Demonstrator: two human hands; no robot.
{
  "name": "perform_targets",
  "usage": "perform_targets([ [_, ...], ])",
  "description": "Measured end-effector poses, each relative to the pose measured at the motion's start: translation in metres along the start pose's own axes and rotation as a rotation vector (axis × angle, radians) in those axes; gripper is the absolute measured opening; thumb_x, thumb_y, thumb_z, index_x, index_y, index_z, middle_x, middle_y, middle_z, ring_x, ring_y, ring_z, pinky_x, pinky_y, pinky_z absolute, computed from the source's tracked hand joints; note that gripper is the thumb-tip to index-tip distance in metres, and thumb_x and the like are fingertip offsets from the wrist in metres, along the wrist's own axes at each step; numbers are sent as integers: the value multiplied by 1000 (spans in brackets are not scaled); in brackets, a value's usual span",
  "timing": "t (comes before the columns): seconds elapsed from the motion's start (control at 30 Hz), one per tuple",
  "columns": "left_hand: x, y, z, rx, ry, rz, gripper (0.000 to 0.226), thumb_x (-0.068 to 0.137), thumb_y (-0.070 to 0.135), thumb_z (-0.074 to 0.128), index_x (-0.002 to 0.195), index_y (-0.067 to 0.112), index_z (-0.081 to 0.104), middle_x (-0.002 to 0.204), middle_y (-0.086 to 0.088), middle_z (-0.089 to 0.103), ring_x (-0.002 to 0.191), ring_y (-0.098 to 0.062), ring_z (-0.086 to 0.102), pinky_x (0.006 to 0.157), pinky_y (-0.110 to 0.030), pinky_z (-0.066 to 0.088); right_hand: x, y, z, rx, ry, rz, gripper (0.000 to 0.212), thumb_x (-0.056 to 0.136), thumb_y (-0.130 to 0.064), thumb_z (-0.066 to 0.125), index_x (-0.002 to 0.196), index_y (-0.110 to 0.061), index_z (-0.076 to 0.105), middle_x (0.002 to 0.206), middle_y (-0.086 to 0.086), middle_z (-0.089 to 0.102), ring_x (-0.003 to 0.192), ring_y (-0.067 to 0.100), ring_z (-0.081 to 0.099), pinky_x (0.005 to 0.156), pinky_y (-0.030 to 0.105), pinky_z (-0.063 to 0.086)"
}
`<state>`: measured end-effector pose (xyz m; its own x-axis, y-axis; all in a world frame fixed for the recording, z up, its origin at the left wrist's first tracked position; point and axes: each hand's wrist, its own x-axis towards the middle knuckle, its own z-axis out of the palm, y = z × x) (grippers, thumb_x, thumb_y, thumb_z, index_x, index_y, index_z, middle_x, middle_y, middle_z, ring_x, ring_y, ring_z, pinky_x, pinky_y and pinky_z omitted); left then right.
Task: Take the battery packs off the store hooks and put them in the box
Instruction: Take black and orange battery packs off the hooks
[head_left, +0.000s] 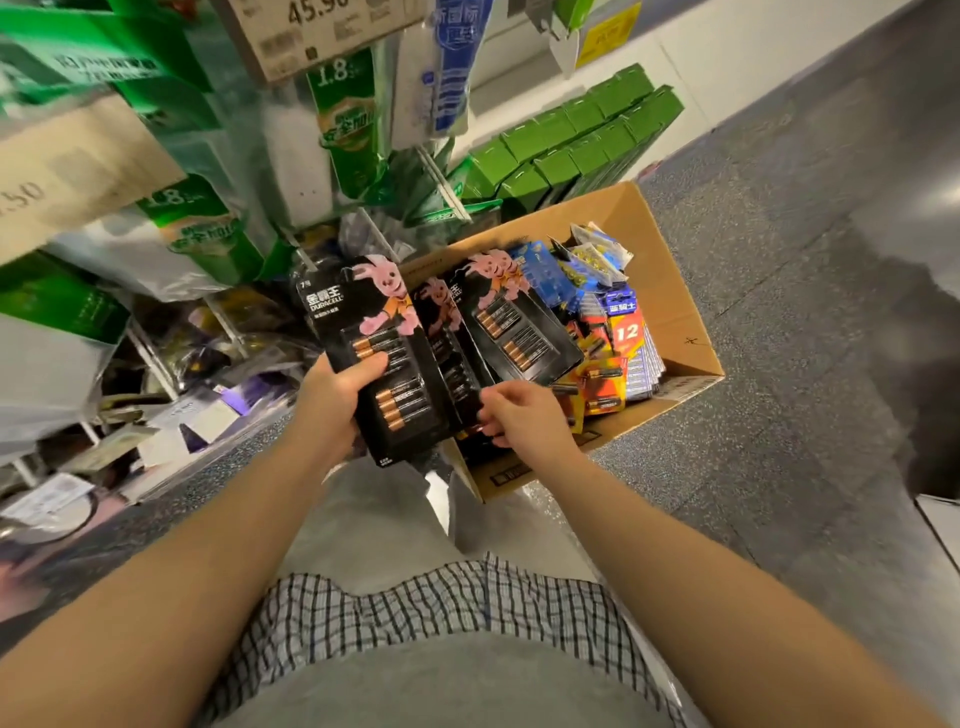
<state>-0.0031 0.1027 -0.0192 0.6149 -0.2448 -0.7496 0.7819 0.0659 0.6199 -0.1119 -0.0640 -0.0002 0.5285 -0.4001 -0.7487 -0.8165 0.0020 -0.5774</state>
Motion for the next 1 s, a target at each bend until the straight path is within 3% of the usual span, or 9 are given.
perform_targets([
  [0.1,2,0,-17,25,55,-31,25,93,-1,58,110,17,59,95,-1,70,73,-12,73,58,-29,56,19,6,2,-173,211,42,14,93,-38,57,90,-25,62,85,0,68,79,17,66,77,40,57],
  [0.17,4,0,-26,23,73,-51,29,92,0,59,116,17,58,97,-2,70,76,-14,73,59,-30,56,26,7,4,-322,235,62,18,92,-40,58,92,-22,63,83,-1,67,78,18,65,70,35,53],
  [0.27,8,0,-35,40,68,-56,26,92,-1,60,106,21,61,94,0,71,73,-12,73,64,-31,54,30,6,9,-400,219,70,13,93,-34,60,93,-22,62,79,-2,65,73,15,63,68,31,49],
  [0.43,15,4,-39,38,52,-105,27,92,3,61,115,19,60,98,-3,72,86,-21,72,70,-35,53,29,1,6,-323,244,34,15,96,-21,57,106,-16,66,87,-2,65,71,14,66,74,41,59],
  [0.57,20,10,-35,22,8,-111,25,93,2,58,110,20,62,90,-1,74,79,-19,74,68,-36,57,14,-8,-11,-200,248,-16,8,95,-17,54,96,-19,61,89,1,64,74,15,65,67,35,57],
  [0.67,20,12,-29,-21,8,-143,19,93,3,59,102,20,63,83,-2,75,72,-20,74,65,-36,57,-14,-10,-24,-9,218,22,10,95,-11,52,92,-15,60,81,5,65,68,15,62,55,26,51],
  [0.83,19,8,-15,-44,-51,-164,11,96,15,59,104,19,65,97,-9,73,84,-26,72,79,-45,56,-55,-11,-31,229,150,-55,16,94,-2,54,87,-12,63,63,1,58,56,12,56,56,30,51],
  [0.93,17,7,-8,-87,-120,-189,46,85,34,65,126,12,63,122,-17,68,107,-34,68,87,-45,55,-59,-13,-21,196,62,-64,13,94,-4,54,90,-11,65,63,0,60,57,11,57,56,26,52],
  [1.0,14,6,-4,-115,-153,-194,57,76,40,65,125,9,63,119,-16,68,108,-33,67,84,-41,57,-58,-13,-11,133,21,-66,12,94,-6,55,91,-11,65,66,0,61,56,8,57,56,22,52],
])
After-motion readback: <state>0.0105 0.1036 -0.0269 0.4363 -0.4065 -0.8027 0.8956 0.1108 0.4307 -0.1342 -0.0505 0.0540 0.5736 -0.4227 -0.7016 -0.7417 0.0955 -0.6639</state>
